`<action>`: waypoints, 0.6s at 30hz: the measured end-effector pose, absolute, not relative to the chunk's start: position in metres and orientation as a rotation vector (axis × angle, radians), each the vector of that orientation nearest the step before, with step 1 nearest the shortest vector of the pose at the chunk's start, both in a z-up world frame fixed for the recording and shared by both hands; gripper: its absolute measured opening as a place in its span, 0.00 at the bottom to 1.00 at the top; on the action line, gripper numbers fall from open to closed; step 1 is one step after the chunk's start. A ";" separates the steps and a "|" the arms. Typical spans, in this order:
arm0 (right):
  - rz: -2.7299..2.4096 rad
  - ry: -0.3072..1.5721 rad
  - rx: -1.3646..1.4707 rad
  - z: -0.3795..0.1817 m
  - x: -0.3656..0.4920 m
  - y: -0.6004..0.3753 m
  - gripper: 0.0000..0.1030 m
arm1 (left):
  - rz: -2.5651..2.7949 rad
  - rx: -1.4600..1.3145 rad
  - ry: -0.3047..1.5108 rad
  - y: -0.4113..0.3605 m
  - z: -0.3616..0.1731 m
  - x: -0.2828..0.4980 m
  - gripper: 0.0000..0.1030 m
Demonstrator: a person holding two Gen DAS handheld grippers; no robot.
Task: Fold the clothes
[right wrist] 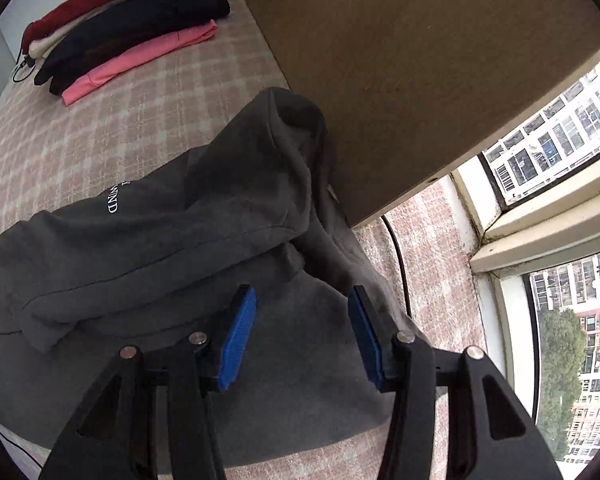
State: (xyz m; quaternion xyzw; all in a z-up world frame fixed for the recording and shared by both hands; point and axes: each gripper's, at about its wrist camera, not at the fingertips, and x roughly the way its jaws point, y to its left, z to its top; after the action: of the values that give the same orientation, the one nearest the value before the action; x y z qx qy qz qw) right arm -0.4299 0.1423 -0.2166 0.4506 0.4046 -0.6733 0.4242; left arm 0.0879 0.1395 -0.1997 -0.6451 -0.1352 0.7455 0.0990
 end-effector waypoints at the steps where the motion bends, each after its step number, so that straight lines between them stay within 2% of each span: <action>1: -1.658 1.019 1.131 -0.219 -0.430 0.139 0.46 | 2.200 -1.914 -0.403 0.139 -0.201 0.087 0.05; 11: -1.508 1.152 1.109 -0.237 -0.425 0.120 0.46 | 2.178 -1.931 -0.419 0.136 -0.203 0.078 0.05; 18: -1.449 1.145 1.132 -0.236 -0.431 0.115 0.45 | 2.175 -1.941 -0.404 0.138 -0.203 0.075 0.05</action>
State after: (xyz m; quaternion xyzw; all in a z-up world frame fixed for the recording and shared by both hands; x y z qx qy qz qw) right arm -0.4310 0.1149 -0.2358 0.4615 0.4671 -0.5908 0.4688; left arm 0.0748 0.1376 -0.2029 -0.6563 -0.1365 0.7354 0.0992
